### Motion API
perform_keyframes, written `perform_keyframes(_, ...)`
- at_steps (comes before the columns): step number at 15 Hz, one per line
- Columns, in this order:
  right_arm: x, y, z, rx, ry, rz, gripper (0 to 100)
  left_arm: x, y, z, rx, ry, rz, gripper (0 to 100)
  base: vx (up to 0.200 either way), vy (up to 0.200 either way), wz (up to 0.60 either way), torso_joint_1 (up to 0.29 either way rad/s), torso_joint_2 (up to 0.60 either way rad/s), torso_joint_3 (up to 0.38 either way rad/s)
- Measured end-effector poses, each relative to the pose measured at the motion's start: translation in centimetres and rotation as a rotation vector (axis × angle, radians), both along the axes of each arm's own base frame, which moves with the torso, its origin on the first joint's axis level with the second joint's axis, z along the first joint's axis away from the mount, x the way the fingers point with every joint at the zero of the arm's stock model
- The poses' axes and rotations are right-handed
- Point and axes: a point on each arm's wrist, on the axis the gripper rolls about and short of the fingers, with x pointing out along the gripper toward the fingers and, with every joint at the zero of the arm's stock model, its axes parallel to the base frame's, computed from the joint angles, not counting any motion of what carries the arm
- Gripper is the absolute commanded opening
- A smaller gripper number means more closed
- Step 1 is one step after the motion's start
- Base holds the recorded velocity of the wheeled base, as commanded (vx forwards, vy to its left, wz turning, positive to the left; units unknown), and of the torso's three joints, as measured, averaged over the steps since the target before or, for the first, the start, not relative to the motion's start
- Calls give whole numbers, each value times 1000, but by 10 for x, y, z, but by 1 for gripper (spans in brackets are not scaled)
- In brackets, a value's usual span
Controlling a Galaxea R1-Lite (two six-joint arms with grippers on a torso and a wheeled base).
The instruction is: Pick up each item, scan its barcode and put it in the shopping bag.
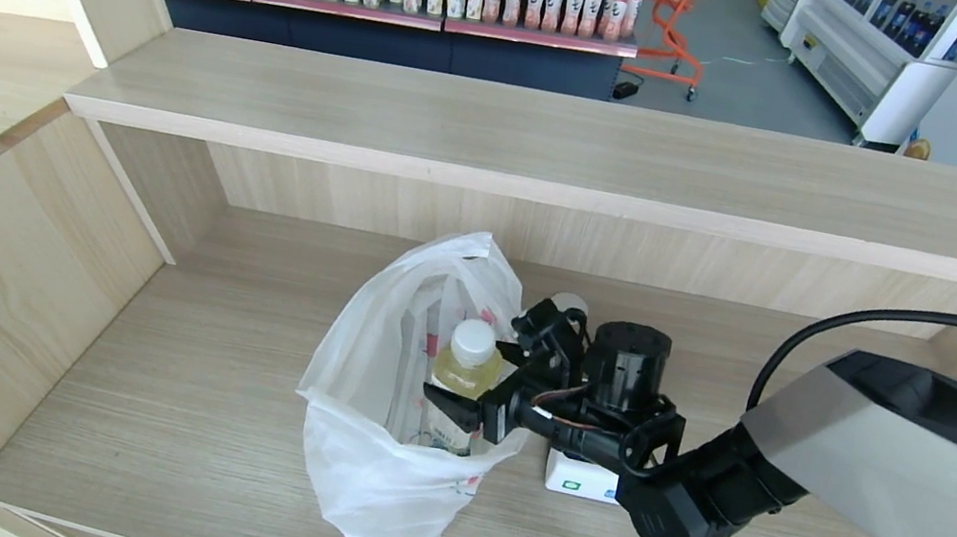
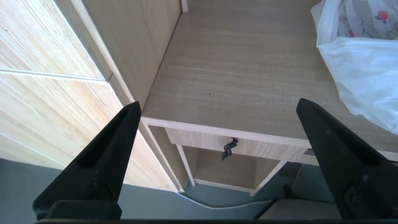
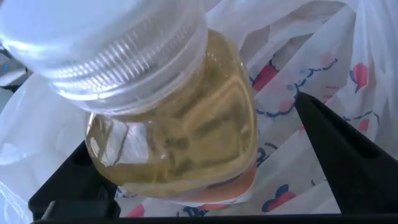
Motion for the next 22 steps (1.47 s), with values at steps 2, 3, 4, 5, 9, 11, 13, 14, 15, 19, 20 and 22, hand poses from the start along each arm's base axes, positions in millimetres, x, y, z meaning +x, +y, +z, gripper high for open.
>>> perform_keyframes(2,-6,-8,14,75,92,-24,100,0,0,0,0,0,0,100,0,0,0,0,0,0)
perform_keyframes(3,-12,-15,24,115,136,-39,100,0,0,0,0,0,0,100,0,0,0,0,0,0)
perform_keyframes(4,-18,-24,34,143,174,-53,100,0,0,0,0,0,0,100,0,0,0,0,0,0)
perform_keyframes(5,-28,-34,44,158,205,-65,100,0,0,0,0,0,0,100,0,0,0,0,0,0)
perform_keyframes(9,-77,-81,75,224,322,-134,100,0,0,0,0,0,0,100,0,0,0,0,0,0)
perform_keyframes(11,-91,-110,78,238,334,-278,100,0,0,0,0,0,0,100,0,0,0,0,0,0)
perform_keyframes(13,-99,-135,76,238,332,-383,100,0,0,0,0,0,0,100,0,0,0,0,0,0)
perform_keyframes(14,-101,-145,78,245,323,-416,100,0,0,0,0,0,0,100,0,0,0,0,0,0)
perform_keyframes(15,-102,-150,80,251,313,-432,100,0,0,0,0,0,0,100,0,0,0,0,0,0)
perform_keyframes(19,-107,-159,85,239,273,-449,100,0,0,0,0,1,0,100,-100,0,0,-1,-1,1)
perform_keyframes(20,-107,-159,86,241,269,-449,100,0,0,0,0,1,0,100,-200,0,0,27,-2,-2)
perform_keyframes(22,-108,-160,86,241,268,-452,100,0,0,0,0,1,0,100,-200,0,0,5,5,2)
